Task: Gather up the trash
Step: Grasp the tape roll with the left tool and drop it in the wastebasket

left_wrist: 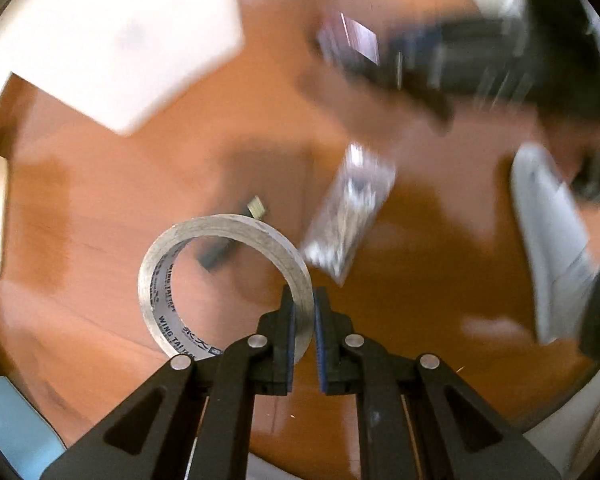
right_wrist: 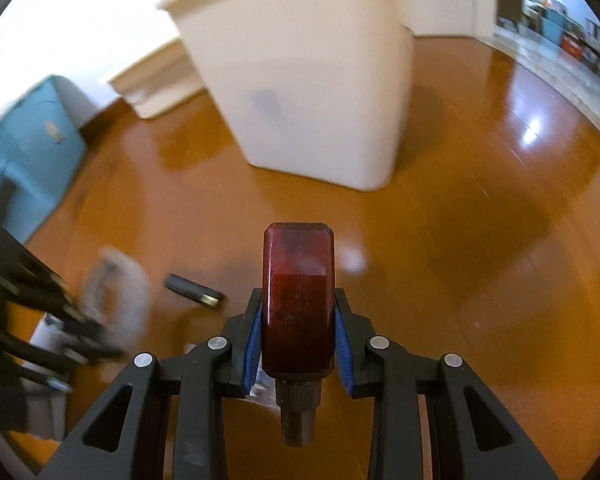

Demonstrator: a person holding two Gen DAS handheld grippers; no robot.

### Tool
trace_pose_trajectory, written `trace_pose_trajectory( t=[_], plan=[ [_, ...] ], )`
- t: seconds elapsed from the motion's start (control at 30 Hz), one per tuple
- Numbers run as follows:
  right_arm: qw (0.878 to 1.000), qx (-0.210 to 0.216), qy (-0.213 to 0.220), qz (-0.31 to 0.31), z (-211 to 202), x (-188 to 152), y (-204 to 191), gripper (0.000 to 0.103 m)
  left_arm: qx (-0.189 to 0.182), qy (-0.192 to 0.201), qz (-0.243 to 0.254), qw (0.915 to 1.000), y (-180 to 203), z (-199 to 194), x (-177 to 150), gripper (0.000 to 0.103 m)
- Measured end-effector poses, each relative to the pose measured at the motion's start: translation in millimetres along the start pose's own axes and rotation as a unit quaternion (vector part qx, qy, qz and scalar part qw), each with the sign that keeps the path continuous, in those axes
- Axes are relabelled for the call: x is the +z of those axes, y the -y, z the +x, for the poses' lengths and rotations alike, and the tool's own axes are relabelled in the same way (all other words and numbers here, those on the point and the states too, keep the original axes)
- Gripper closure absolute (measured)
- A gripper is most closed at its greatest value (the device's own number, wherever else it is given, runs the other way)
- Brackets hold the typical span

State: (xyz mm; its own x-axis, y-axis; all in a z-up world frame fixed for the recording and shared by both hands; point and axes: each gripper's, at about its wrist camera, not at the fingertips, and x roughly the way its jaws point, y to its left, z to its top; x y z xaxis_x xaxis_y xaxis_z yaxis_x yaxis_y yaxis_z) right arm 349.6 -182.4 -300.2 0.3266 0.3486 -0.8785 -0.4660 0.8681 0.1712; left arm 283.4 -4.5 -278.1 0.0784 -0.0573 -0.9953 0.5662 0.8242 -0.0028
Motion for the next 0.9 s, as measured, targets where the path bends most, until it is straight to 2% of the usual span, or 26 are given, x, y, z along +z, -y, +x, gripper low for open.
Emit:
trace_pose_trajectory(
  t=[0.1,0.2,0.3,0.4,0.47,0.53,0.6,0.67,0.77,0.9],
  plan=[
    [0.999,-0.025,-0.019,0.02,3,-5,8,0.071,0.015,0.069,0.0,0.9975,-14,-72,33,0.095],
    [0.999,-0.037,-0.023,0.023,0,-8,11,0.071,0.034,0.139,-0.009,0.9897,-41,-137,68,0.095],
    [0.999,-0.041,-0.022,0.026,-4,-9,14,0.071,0.056,0.207,-0.031,0.9763,-65,-195,103,0.095],
    [0.998,-0.047,-0.024,0.026,2,-9,18,0.071,0.077,0.252,-0.053,0.9633,-91,-225,139,0.095],
    [0.998,-0.048,-0.025,0.03,2,-9,20,0.071,0.082,0.264,-0.072,0.9584,-112,-226,166,0.095],
    [0.998,-0.049,-0.026,0.034,2,-10,22,0.071,0.076,0.261,-0.097,0.9574,-129,-215,182,0.095],
    [0.998,-0.05,-0.027,0.035,2,-11,23,0.071,0.066,0.251,-0.13,0.9569,-148,-188,191,0.095],
    [0.998,-0.052,-0.028,0.037,2,-11,25,0.071,0.073,0.242,-0.151,0.9557,-163,-162,198,0.095],
    [0.997,-0.053,-0.029,0.043,2,-13,29,0.071,0.091,0.235,-0.158,0.9548,-151,-127,197,0.095],
    [0.997,-0.055,-0.028,0.048,0,-14,31,0.071,0.081,0.212,-0.169,0.9591,-153,-94,204,0.095]
  ],
)
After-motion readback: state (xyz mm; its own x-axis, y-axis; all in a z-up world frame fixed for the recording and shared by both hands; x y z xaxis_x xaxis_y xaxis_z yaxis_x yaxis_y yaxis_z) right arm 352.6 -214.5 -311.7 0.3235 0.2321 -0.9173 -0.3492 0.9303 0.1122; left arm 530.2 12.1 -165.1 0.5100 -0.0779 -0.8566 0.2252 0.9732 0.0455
